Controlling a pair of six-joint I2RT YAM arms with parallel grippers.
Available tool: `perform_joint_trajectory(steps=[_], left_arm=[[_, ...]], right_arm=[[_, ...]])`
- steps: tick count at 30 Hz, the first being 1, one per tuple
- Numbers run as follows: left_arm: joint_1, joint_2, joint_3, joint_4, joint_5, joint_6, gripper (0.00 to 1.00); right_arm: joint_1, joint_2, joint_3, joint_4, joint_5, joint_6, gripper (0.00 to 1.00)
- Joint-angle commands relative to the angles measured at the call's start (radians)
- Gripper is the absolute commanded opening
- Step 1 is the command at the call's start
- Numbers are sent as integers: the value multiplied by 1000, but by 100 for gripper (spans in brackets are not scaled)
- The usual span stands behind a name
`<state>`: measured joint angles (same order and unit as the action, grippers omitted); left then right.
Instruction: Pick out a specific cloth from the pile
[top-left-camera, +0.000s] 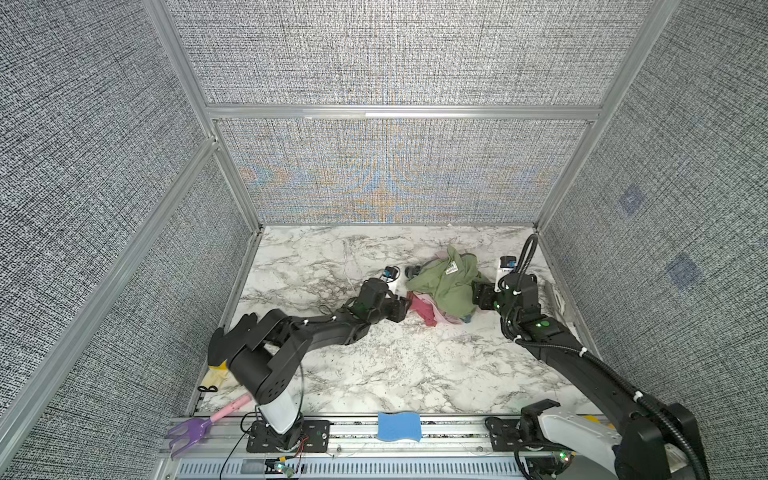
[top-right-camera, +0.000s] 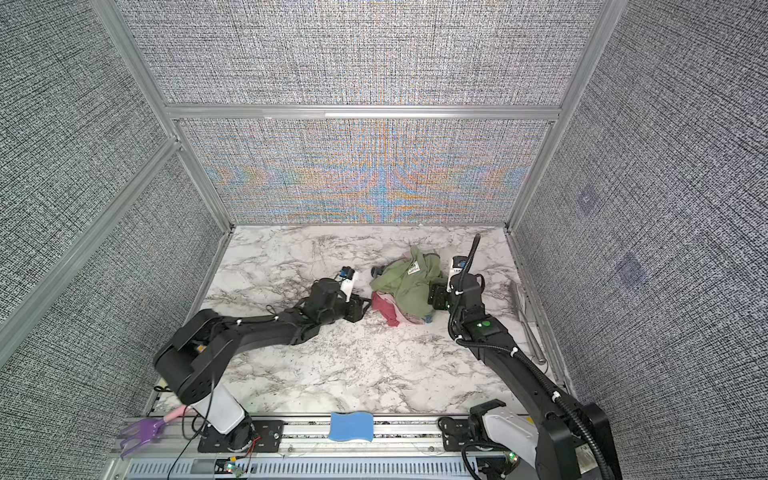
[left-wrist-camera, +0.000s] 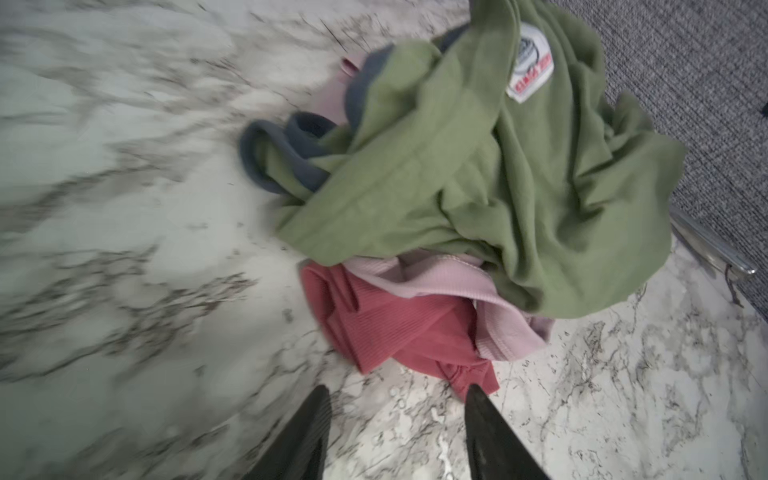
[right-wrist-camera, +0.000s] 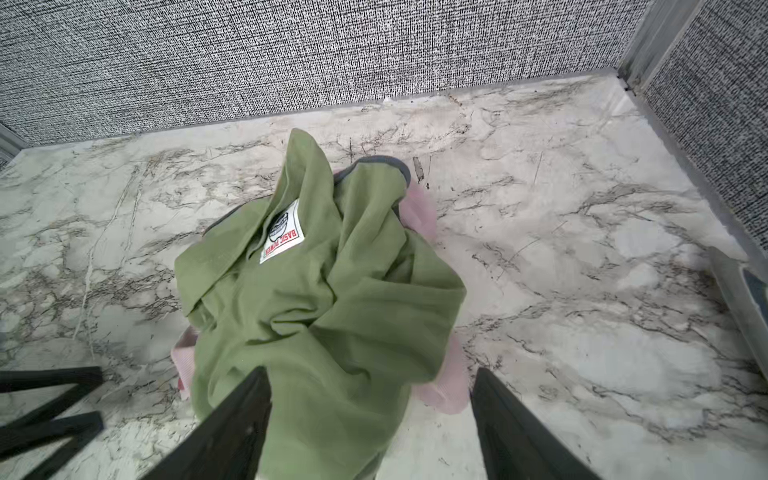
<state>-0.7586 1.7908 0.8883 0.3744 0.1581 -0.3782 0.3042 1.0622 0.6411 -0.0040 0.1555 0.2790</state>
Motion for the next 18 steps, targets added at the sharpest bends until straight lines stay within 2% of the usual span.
perform_joint_trajectory(steps=[1,6,10,14,18], left_arm=[[-13,63,71,-61,17,-14,51],[-15,73,74,-58,-10,-25,50],[-15,-20,-23,2,-63,-58,50],[-8,-108,-48,-119,-229,-153,50],[12,-177,-62,-182,-290,-135,50]], right_arm=[[2,-32,-15,-29,-7,33,78],[17,-77,-30,-50,-26,52,74],[127,-72,-7,-79,-8,42,71],[283,24,35,-76,27,41,70],[384,199,113,-60,44,46,67]])
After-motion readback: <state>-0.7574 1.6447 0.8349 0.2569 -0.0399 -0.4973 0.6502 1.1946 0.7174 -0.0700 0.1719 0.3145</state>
